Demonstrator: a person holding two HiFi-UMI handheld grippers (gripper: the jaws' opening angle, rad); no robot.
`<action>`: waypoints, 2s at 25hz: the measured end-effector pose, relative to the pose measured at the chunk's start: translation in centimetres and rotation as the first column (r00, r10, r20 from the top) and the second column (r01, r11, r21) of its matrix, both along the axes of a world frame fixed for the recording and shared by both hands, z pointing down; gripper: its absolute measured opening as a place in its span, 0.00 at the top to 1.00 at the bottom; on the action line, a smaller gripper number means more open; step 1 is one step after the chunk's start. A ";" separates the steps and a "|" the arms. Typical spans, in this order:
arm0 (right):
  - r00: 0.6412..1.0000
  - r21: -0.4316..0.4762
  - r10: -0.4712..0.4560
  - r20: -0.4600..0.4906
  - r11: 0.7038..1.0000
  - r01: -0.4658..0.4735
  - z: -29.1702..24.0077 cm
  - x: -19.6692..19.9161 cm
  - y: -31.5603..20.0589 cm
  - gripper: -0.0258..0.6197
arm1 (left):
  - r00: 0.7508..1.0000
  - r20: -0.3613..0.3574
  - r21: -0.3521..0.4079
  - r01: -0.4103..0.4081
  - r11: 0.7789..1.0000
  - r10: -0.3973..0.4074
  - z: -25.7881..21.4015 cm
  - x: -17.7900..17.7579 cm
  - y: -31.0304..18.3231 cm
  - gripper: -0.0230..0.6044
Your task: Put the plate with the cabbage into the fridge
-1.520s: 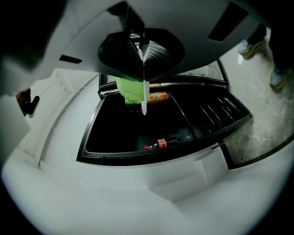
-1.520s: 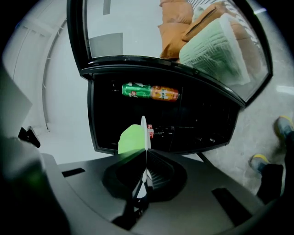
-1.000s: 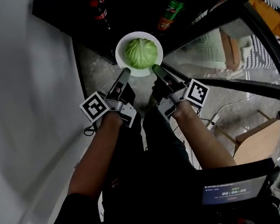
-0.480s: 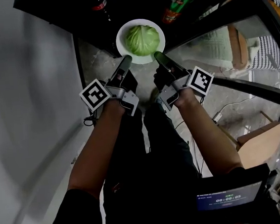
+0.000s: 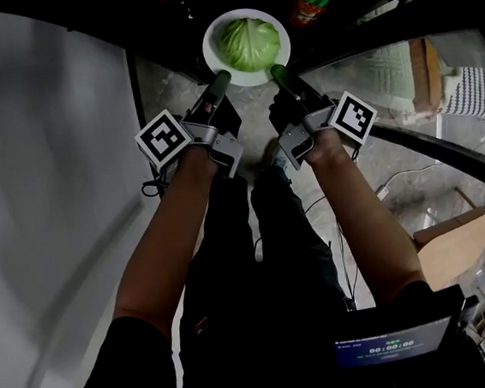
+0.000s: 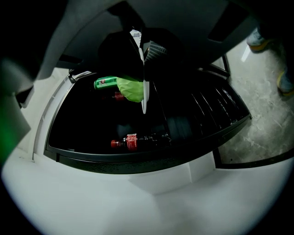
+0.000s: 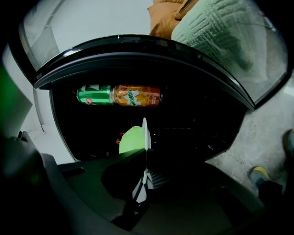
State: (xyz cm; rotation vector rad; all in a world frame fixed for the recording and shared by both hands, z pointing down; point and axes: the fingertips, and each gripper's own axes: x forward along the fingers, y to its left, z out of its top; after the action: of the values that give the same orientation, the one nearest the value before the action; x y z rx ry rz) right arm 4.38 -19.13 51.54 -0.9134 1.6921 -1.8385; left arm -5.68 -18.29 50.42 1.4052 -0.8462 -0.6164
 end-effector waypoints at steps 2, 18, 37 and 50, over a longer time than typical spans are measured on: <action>1.000 -0.008 0.002 0.001 1.000 -0.002 0.0 0.0 0.0 0.94 | 1.000 0.013 -0.010 -0.001 1.000 0.001 0.2 -0.1 0.1 0.95; 1.000 -0.007 -0.004 -0.015 1.000 0.004 0.1 0.0 0.0 0.94 | 1.000 -0.006 -0.002 0.031 1.000 -0.031 0.3 0.0 0.2 0.95; 1.000 -0.027 0.020 -0.015 0.999 -0.020 -0.2 0.0 0.0 0.94 | 0.998 0.049 -0.033 0.039 0.999 -0.037 0.6 -0.4 0.4 0.95; 0.999 0.000 0.047 -0.017 0.999 -0.047 0.0 0.0 -0.2 0.94 | 0.998 0.042 -0.080 0.048 0.996 -0.044 1.0 -0.3 0.4 0.95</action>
State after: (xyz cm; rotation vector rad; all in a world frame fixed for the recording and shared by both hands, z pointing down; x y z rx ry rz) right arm 4.42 -19.32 51.53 -0.9633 1.6666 -1.8048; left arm -5.95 -17.91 51.40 1.3315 -0.9275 -0.5847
